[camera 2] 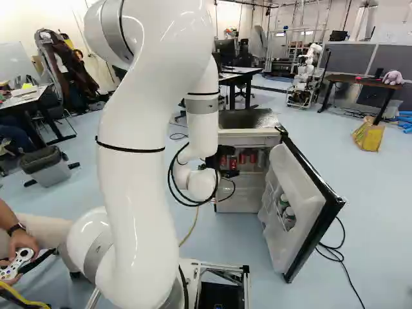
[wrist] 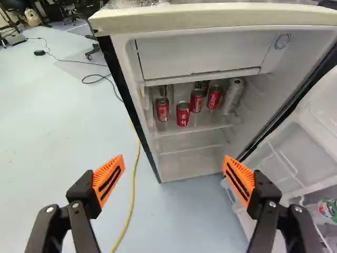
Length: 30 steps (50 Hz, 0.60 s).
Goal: Grab a drink from the fridge
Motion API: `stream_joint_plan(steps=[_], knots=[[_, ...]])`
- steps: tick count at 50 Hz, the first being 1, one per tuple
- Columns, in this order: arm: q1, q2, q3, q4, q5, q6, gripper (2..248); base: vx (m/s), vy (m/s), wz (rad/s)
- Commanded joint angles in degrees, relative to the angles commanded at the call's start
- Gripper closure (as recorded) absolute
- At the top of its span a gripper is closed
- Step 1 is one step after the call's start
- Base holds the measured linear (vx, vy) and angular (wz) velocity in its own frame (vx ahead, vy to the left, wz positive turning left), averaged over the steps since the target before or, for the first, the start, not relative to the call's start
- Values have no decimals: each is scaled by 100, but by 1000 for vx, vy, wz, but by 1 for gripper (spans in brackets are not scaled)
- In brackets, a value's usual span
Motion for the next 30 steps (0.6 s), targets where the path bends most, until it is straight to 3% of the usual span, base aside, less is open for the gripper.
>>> stream_joint_plan(steps=[30], knots=[[-396,-819,-762,-578,-325,0,3,0,0,0]])
